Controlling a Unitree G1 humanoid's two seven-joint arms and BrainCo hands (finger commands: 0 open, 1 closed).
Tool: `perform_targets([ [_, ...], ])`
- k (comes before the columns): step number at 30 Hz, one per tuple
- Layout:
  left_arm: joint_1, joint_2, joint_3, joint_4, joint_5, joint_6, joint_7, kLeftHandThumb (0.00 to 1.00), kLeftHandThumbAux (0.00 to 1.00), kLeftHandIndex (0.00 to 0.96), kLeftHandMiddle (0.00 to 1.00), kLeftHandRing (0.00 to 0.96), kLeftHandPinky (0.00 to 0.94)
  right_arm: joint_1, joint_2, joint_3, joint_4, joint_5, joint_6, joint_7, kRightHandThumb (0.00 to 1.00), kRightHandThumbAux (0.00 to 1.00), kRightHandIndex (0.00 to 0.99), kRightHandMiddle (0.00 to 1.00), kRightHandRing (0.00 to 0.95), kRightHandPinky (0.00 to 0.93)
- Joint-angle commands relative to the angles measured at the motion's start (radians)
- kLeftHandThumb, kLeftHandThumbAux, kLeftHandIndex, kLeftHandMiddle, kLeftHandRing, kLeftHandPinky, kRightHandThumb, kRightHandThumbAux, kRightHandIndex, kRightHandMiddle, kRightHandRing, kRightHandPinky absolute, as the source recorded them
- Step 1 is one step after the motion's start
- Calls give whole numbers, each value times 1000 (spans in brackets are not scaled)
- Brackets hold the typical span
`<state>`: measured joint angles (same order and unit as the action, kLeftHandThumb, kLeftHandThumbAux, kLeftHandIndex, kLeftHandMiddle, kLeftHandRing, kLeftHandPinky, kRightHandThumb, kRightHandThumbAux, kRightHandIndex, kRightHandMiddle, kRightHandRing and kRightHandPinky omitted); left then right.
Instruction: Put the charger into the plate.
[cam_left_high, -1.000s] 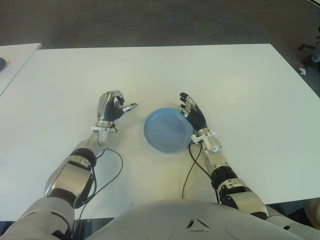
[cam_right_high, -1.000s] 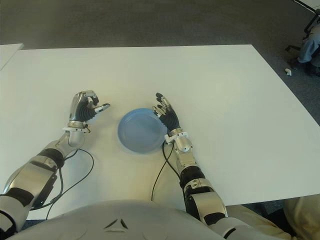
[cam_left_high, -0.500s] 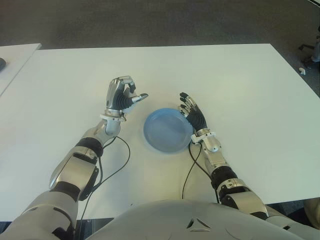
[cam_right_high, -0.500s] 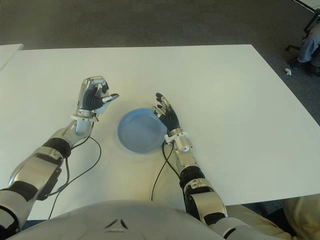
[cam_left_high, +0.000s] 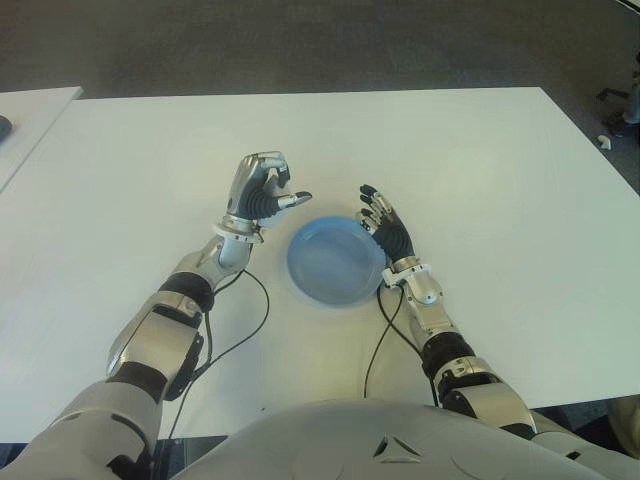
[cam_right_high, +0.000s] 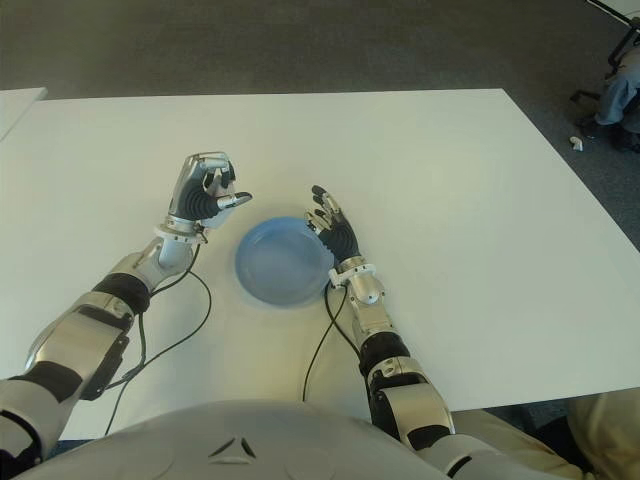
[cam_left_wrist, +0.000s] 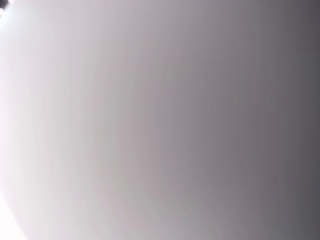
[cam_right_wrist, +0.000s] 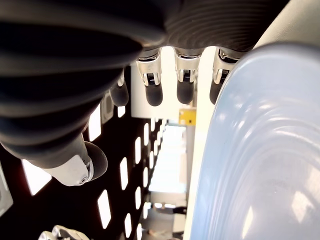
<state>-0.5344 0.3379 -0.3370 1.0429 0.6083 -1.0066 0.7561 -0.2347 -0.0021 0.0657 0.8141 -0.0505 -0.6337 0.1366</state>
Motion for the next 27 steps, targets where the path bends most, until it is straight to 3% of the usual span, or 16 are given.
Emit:
perform_targets([
  [1,-32,-31,-7,-26,-9,-28,-63,701,505,805,871,875,886,233,1,5,219,-14,163,-4,117,584,27,34,32,71],
  [10,-45,-101,-18,-52,-8,-19,-112,660,518,814,871,872,896,230,11,0,223,-7,169,-4,121,589,29,32,29,67],
  [19,-10,-171,-34,-60,-29,-46,-190,561,507,825,875,872,900,218,24,-1,233,-11,184,-22,106,591,28,30,27,67],
  [27,6,-194,-38,-64,-59,-62,-275,521,478,823,879,872,895,214,32,-1,237,-11,186,-29,90,585,33,34,32,69],
])
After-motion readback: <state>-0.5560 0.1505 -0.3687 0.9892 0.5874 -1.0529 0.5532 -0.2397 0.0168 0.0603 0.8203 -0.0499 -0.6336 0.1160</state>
